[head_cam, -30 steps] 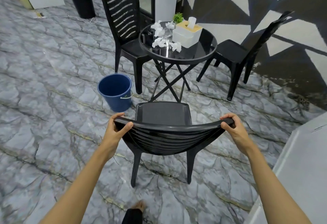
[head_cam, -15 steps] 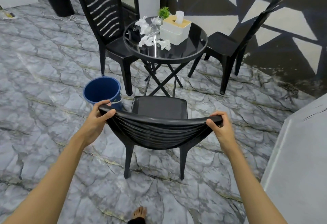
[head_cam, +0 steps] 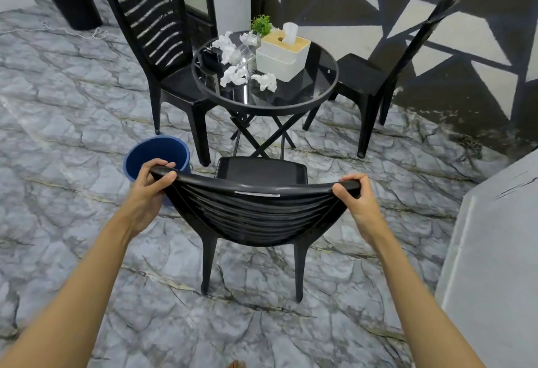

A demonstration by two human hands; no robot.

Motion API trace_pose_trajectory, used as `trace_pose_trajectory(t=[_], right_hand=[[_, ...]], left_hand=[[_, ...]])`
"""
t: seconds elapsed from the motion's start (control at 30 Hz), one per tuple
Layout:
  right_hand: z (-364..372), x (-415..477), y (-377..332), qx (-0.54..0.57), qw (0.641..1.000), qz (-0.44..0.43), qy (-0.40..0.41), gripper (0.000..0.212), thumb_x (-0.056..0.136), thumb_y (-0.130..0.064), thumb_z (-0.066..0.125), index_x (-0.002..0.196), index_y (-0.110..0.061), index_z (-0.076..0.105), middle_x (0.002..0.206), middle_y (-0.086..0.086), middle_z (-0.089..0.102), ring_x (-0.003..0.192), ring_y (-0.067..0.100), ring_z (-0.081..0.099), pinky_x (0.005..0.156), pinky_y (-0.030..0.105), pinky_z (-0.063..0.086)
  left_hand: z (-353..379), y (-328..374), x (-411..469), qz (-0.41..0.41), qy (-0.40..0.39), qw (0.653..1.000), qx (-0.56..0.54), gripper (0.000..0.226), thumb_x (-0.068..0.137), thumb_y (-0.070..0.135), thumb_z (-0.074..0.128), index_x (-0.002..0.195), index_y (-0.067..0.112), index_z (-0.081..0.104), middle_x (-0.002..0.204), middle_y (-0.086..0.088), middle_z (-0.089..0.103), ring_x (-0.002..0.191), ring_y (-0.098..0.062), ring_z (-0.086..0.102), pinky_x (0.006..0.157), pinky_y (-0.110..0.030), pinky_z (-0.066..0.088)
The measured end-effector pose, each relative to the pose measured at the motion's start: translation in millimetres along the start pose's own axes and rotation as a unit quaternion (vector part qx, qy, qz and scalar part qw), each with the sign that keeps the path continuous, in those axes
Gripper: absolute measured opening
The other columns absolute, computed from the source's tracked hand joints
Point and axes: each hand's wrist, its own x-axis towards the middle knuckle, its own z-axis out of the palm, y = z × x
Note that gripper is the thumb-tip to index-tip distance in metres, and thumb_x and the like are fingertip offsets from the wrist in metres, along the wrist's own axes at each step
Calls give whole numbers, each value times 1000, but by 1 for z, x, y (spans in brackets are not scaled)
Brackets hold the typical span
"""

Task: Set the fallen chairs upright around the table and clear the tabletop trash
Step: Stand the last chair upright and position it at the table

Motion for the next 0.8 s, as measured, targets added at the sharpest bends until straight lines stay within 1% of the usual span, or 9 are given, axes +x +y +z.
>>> trace_pose_trajectory(t=[0.03, 0.13, 0.2, 0.3, 0.37, 0.47, 0.57, 0.7, 0.8], right_hand=[[-2, 4, -4, -3, 1000, 7, -9, 58, 70, -49, 73, 108, -13, 46, 93, -4, 50, 80, -2, 54, 67, 10, 45], [-15, 14, -9, -17, 999, 25, -26, 50, 72, -42, 66, 107, -12, 46, 93, -3, 49, 87, 13, 51, 74, 23, 43], [-31, 21, -12, -20, 999, 32, -34, 48, 73, -41, 68, 104, -11, 48, 91, -4, 48, 86, 14, 49, 75, 24, 41], [-51, 30, -15, -21, 998, 48, -42, 81, 40, -69, 79, 96, -17, 52, 93, -3, 48, 84, 10, 50, 75, 25, 41], [-56, 31, -5, -13, 998, 46, -40, 89, 30, -74, 79, 95, -19, 52, 96, -2, 47, 87, 12, 49, 76, 25, 41], [-56, 28, 8, 16, 999, 36, -18, 87, 30, -73, 80, 95, -23, 52, 98, -2, 49, 89, 13, 49, 80, 27, 41], [-49, 29, 8, 23, 999, 34, 4, 87, 30, -75, 78, 95, -23, 52, 94, -4, 50, 86, 11, 50, 77, 21, 44], [-22, 32, 11, 16, 1000, 15, 16, 80, 36, -76, 76, 93, -26, 51, 95, -1, 49, 87, 14, 50, 78, 25, 43], [-12, 38, 14, 22, 999, 7, 22, 78, 38, -76, 76, 93, -27, 51, 98, 0, 48, 88, 14, 50, 79, 27, 43]], left_hand=[[2, 0, 1, 5, 5, 1000, -10, 46, 58, 35, 83, 94, 30, 55, 105, 9, 64, 92, -4, 62, 73, -8, 51], [17, -3, 4, 5, 27, 999, -32, 21, 85, 13, 59, 94, 30, 52, 104, 7, 57, 90, -6, 56, 69, -12, 51], [34, -13, 1, 4, 34, 999, -19, 25, 89, 5, 51, 91, 30, 50, 101, 8, 54, 87, -6, 53, 70, -17, 47], [57, -24, -8, 4, 44, 998, -34, 26, 90, 3, 49, 90, 29, 48, 98, 8, 52, 85, -5, 52, 65, -14, 49], [63, -27, -9, -4, 43, 998, -41, 27, 90, 2, 48, 91, 29, 48, 99, 9, 53, 84, -5, 53, 61, -11, 51], [64, -24, -4, -17, 30, 998, -51, 27, 92, 2, 46, 93, 30, 47, 97, 11, 53, 83, -8, 54, 60, -16, 53], [61, -16, 6, -33, 10, 999, -33, 27, 92, 4, 46, 95, 30, 46, 94, 12, 54, 80, -7, 55, 61, -22, 54], [41, -5, 28, -39, 29, 998, -33, 27, 92, 1, 45, 104, 25, 47, 91, 6, 53, 68, -4, 60, 54, -14, 53], [30, -3, 44, -35, 18, 999, -18, 28, 92, -1, 44, 96, 26, 51, 95, 7, 55, 63, 3, 65, 60, -11, 53]])
